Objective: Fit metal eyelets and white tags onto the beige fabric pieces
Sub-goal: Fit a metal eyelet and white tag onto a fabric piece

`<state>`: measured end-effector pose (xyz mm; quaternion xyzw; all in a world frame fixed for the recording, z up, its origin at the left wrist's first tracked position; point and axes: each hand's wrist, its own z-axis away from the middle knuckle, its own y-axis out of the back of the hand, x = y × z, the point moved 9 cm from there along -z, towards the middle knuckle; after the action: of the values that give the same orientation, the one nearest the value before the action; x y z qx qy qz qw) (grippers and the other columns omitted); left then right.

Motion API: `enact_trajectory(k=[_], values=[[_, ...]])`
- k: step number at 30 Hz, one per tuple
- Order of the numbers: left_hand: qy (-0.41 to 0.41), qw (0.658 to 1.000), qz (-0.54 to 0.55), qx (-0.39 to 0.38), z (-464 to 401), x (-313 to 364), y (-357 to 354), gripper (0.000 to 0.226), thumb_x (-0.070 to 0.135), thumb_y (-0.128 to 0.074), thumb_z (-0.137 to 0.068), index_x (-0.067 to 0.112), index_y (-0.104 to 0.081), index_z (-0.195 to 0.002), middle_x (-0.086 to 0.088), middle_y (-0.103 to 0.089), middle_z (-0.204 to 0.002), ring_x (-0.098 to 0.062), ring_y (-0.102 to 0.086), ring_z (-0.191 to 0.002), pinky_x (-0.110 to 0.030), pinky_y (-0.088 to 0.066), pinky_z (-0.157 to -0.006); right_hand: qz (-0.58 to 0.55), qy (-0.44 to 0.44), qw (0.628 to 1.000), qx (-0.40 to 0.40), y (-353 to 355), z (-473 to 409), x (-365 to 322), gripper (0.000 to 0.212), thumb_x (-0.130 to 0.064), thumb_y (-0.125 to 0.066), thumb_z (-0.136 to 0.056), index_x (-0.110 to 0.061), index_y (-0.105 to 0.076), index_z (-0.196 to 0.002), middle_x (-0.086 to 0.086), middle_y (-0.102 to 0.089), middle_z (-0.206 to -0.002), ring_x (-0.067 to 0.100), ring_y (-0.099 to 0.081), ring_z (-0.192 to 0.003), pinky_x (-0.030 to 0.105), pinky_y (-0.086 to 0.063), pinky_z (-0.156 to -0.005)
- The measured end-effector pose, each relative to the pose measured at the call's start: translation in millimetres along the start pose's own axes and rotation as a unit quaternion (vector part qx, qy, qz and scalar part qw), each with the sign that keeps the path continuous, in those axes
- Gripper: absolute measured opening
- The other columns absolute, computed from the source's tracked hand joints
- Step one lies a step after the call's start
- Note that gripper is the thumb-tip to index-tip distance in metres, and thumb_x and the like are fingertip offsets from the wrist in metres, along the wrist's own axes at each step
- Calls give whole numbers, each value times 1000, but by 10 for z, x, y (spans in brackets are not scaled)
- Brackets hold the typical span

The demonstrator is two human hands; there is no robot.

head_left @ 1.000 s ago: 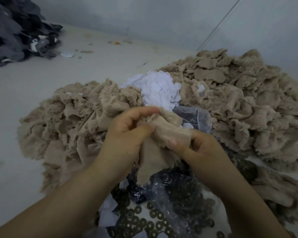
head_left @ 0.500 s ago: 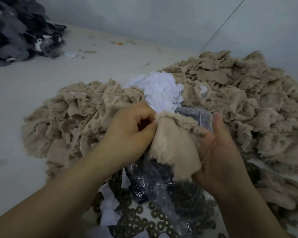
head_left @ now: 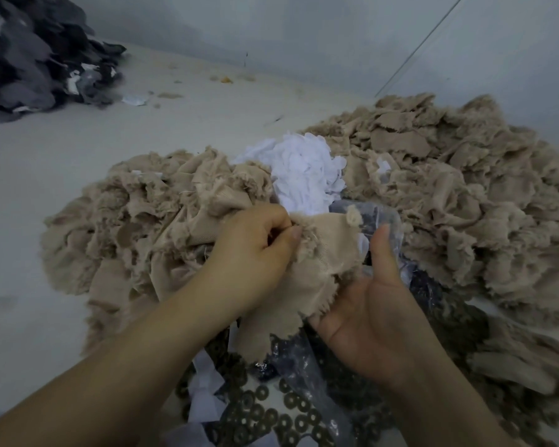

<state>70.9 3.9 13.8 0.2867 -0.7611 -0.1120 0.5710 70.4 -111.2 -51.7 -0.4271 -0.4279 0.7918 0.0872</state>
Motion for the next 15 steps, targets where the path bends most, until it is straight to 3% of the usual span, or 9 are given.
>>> enact_trajectory(k=[5, 8, 11, 13, 15], values=[[33, 995, 77, -59, -11, -64, -132, 39, 14, -51, -101, 4, -42, -64, 10, -35, -53, -4, -31, -48, -21, -28, -50, 46, -43, 997, 50, 99, 22, 179, 43, -31, -62, -87, -7, -69, -122, 17, -69, -122, 31, -66, -115, 46, -49, -102], [37, 990, 132, -34, 29, -120, -150, 45, 33, -52, -100, -2, -47, -73, 5, -40, -59, -5, -36, -52, -23, -33, -52, 42, -26, 996, 78, 141, 30, 155, 39, -26, -65, -84, -6, -73, -116, 16, -72, -116, 29, -69, -109, 43, -52, -96], [-36, 997, 68, -14, 129, -56, -131, 46, 56, -69, -80, 16, -47, -85, 13, -42, -69, -3, -37, -58, -16, -34, -53, 55, -1, 993, 106, 167, 54, 104, 33, -27, -69, -76, -5, -79, -99, 16, -73, -113, 26, -71, -104, 39, -58, -86], [-86, 996, 5, 1, 171, 10, -116, 41, 51, -71, -79, 20, -46, -87, 13, -40, -73, -3, -37, -61, -13, -34, -54, 51, -2, 992, 112, 161, 69, 102, 28, -27, -67, -78, -7, -80, -93, 15, -73, -113, 25, -71, -103, 38, -60, -81], [-108, 994, -7, 25, 166, 44, -82, 28, 37, -67, -87, 15, -51, -80, 9, -43, -69, -3, -40, -61, -11, -34, -56, 47, 0, 996, 82, 80, 73, 98, 35, -26, -59, -88, -4, -73, -112, 15, -71, -119, 27, -69, -110, 40, -55, -92]])
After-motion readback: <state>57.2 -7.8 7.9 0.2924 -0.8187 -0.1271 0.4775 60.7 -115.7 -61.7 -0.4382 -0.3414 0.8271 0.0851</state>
